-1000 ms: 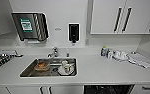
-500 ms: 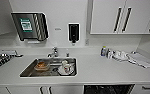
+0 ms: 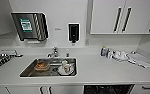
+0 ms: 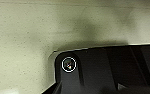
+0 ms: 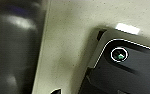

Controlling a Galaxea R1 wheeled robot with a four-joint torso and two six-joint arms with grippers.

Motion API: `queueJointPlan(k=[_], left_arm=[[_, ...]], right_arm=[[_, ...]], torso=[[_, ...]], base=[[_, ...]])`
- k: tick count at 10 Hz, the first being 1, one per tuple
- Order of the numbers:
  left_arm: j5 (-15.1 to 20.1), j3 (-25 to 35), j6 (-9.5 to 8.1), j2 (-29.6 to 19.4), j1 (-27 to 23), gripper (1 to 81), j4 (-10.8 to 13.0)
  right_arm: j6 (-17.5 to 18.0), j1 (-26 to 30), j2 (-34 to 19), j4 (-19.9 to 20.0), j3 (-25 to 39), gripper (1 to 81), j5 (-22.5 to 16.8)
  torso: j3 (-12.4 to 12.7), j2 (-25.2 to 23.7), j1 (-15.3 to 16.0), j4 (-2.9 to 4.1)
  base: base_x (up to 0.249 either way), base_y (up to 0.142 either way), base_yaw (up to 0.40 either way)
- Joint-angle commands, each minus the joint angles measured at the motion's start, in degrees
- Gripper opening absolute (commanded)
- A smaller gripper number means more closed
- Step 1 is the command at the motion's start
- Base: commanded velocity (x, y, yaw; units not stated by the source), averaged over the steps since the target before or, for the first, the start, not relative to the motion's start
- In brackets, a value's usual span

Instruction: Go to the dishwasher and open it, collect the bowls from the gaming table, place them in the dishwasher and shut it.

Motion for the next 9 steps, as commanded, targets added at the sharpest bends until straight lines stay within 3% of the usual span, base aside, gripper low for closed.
queueJointPlan(k=[1,6,9], left_arm=[[2.25,-0.44,-0.07,-0.79,-2.34,81.1,0.44],[2.60,-0.44,-0.07,-0.79,-2.25,81.1,0.44],[2.60,-0.53,-0.07,-0.97,-2.25,81.1,0.35]], right_arm=[[0.04,11.18,-0.45,1.64,1.06,81.1,-2.81],[-3.83,16.98,-0.54,1.56,2.83,81.1,-5.97],[-4.09,19.79,-0.45,0.86,2.92,81.1,-7.56]], torso=[[0.00,0.00,0.00,0.00],[0.00,-0.02,0.00,-0.05],[0.00,-0.02,-0.09,-0.11]], base=[[0.000,0.000,0.000],[0.000,0.000,0.000],[0.000,0.000,0.000]])
